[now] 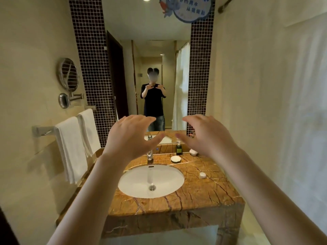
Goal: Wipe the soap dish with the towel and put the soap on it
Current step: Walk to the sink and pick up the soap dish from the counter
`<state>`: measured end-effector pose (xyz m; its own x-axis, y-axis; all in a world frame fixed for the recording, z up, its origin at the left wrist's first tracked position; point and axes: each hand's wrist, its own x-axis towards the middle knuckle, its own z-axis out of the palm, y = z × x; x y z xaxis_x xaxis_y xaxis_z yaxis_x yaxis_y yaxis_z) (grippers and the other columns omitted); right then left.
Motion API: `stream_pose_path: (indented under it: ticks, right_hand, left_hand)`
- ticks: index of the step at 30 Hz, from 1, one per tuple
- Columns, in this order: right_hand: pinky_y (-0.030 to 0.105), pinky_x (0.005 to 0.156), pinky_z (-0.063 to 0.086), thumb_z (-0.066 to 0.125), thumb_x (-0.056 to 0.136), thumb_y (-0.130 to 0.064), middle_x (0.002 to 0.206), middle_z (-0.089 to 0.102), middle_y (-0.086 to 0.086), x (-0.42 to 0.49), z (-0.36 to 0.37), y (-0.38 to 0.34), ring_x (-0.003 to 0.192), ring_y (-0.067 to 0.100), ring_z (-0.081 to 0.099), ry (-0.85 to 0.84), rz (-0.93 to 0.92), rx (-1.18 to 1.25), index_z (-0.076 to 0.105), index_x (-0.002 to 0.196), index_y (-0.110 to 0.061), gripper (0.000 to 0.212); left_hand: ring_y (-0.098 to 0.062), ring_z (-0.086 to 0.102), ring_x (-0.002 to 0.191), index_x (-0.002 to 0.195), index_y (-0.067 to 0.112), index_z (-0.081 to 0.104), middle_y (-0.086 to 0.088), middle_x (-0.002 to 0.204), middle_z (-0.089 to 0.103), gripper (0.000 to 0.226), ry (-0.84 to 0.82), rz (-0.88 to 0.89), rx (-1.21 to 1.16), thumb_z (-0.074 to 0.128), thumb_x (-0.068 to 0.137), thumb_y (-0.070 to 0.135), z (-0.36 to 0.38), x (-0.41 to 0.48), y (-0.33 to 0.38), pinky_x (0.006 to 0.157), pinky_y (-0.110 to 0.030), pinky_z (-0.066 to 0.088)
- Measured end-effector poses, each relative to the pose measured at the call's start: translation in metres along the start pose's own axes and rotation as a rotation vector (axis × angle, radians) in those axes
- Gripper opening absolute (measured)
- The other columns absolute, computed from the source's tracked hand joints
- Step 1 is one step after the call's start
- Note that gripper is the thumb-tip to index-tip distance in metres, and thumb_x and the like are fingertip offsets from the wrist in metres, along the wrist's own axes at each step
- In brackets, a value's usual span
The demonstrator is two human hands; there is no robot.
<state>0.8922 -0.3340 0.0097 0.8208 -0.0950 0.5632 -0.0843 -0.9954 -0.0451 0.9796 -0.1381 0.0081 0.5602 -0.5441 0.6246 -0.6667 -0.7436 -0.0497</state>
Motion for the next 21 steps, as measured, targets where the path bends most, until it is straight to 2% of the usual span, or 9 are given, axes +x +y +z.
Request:
stream_pose_path:
  ticks: [3, 6, 11, 17, 21]
  right_hand:
    - [0.048, 0.102, 0.041, 0.032, 0.079, -0.078, 0.133, 0.058, 0.001, 0.028, 0.016, -0.004, 0.120, 0.022, 0.053, 0.017, 0.036, 0.012, 0.047, 0.134, -0.024, 0.078]
    - [0.051, 0.102, 0.042, 0.035, 0.080, -0.077, 0.132, 0.058, 0.002, 0.051, 0.032, -0.007, 0.120, 0.022, 0.054, 0.011, 0.055, 0.004, 0.048, 0.133, -0.024, 0.076]
    - [0.050, 0.102, 0.041, 0.032, 0.077, -0.078, 0.132, 0.058, 0.001, 0.080, 0.061, -0.005, 0.120, 0.023, 0.054, -0.010, 0.080, -0.012, 0.048, 0.133, -0.025, 0.078]
    - [0.047, 0.099, 0.042, 0.027, 0.076, -0.078, 0.133, 0.057, -0.001, 0.124, 0.095, 0.012, 0.122, 0.022, 0.051, -0.011, 0.084, -0.010, 0.048, 0.133, -0.027, 0.079]
    - [0.047, 0.101, 0.043, 0.033, 0.079, -0.076, 0.133, 0.058, -0.002, 0.155, 0.119, 0.029, 0.122, 0.018, 0.052, 0.009, 0.057, -0.011, 0.047, 0.133, -0.027, 0.074]
  left_hand:
    - [-0.018, 0.052, 0.124, 0.133, 0.030, 0.047, 0.005, 0.131, 0.060, 0.071, -0.001, 0.027, -0.011, 0.031, 0.080, 0.075, 0.017, 0.023, -0.024, 0.099, -0.043, 0.042]
    - [-0.018, 0.054, 0.120, 0.133, 0.029, 0.048, 0.005, 0.128, 0.062, 0.069, 0.001, 0.037, -0.043, 0.035, 0.081, 0.073, 0.033, 0.040, -0.044, 0.093, -0.040, 0.046]
    - [-0.015, 0.055, 0.118, 0.133, 0.029, 0.049, 0.006, 0.128, 0.062, 0.069, -0.015, 0.058, -0.076, 0.034, 0.082, 0.072, 0.066, 0.065, -0.068, 0.086, -0.033, 0.048]
    - [-0.015, 0.056, 0.116, 0.132, 0.030, 0.050, 0.006, 0.126, 0.062, 0.074, -0.003, 0.030, -0.103, 0.026, 0.079, 0.075, 0.107, 0.101, -0.086, 0.085, -0.034, 0.048]
    - [-0.016, 0.057, 0.114, 0.131, 0.030, 0.051, 0.007, 0.124, 0.064, 0.072, 0.020, 0.021, -0.112, 0.030, 0.078, 0.075, 0.134, 0.130, -0.094, 0.082, -0.032, 0.047]
